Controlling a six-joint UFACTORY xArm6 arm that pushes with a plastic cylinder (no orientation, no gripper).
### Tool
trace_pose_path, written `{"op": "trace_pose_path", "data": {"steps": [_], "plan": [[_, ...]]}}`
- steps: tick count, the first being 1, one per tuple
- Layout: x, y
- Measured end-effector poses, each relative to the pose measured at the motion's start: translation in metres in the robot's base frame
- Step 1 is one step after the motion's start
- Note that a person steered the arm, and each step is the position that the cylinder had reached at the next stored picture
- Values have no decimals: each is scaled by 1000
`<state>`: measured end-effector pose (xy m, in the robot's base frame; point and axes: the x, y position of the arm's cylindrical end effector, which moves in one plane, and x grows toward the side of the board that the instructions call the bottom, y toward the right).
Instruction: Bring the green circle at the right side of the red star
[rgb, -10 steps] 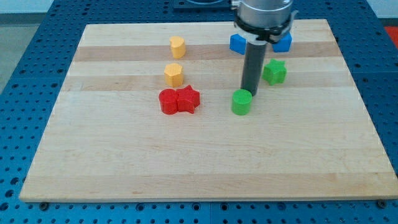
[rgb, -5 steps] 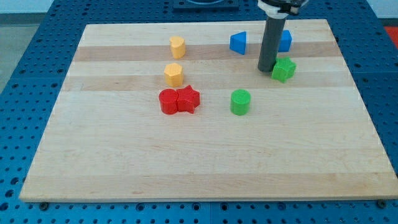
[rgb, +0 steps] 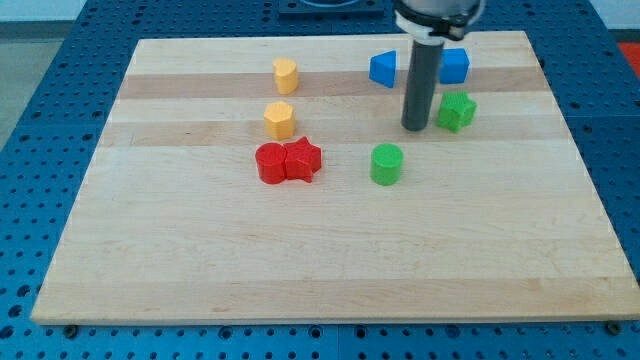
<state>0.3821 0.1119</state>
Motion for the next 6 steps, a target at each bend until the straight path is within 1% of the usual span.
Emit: {"op": "trace_pose_path", "data": {"steps": [1,2,4,6], "plan": [[8,12],[8,12],[8,48],[5,51]]}}
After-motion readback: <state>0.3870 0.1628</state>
